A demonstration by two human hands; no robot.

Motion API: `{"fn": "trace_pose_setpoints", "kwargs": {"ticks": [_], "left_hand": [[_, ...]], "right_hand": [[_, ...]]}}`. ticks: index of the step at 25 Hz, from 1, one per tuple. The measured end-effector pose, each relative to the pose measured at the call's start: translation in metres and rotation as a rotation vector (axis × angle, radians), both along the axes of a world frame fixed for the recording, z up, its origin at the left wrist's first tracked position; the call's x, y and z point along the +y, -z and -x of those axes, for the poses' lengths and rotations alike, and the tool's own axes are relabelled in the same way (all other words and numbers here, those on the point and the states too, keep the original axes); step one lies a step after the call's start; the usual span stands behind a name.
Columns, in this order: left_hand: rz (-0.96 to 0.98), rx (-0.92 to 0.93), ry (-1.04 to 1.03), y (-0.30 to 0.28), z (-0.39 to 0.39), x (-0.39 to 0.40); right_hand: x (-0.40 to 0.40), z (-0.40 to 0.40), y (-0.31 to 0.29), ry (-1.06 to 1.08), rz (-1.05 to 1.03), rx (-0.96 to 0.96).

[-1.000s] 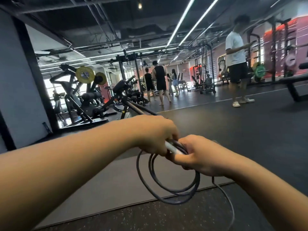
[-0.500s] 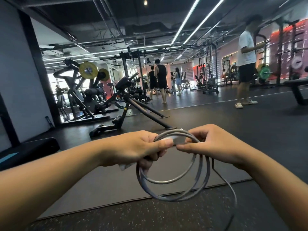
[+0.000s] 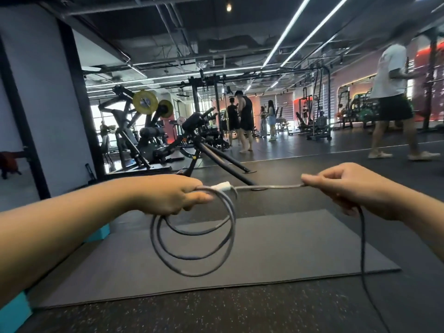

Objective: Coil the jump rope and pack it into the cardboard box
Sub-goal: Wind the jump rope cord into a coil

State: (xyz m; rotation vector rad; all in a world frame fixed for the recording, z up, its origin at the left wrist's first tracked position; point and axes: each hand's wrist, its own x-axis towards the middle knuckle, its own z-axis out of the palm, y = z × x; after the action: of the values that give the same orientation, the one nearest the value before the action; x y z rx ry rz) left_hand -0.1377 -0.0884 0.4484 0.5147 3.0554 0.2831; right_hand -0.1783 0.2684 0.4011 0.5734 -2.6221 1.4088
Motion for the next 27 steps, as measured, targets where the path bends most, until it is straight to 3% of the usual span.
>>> {"fn": "trace_pose_setpoints", "kwargs": {"ticks": [3,5,7,10,12,16,20,22,25,27], "left_hand": [[-0.86,-0.22,-0.007,0.01,-0.002,0.007],[-1.337,-0.244,-0.002,0.013,-0.002,0.017],[-1.619,-0.181,0.007,0.017,0.004,0.033],[-1.862,0.02,-0.06,0.027,0.012,0.069],[-1.967,0.077,-0.141,0.034,0.014,0.091],[-2.193,-0.076,-0.161,0.036,0.009,0.124],[-2.235,-0.169,-0.199,0.039,0.003,0.138],[-2.141,-0.212,-0.312,0.047,0.001,0.137],[-1.862,-0.074,-0.636,0.054,0.005,0.114],[-1.602,0.289,-0.796,0.056,0.001,0.097]], "right_hand": [[-0.017,0.003,0.018,-0.135,0.422,-0.136],[-0.038,0.002,0.033,-0.18,0.544,-0.186],[-0.069,-0.002,0.046,-0.248,0.668,-0.243],[-0.109,-0.01,0.05,-0.416,0.89,-0.285],[-0.13,-0.018,0.041,-0.455,0.92,-0.207],[-0.167,-0.026,0.026,-0.311,0.958,-0.041],[-0.168,-0.027,0.022,-0.141,0.965,0.203],[-0.165,-0.021,0.021,-0.082,0.976,0.199],[-0.158,-0.012,0.015,0.036,0.835,0.246],[-0.147,-0.013,0.009,0.012,0.714,0.247]]}}
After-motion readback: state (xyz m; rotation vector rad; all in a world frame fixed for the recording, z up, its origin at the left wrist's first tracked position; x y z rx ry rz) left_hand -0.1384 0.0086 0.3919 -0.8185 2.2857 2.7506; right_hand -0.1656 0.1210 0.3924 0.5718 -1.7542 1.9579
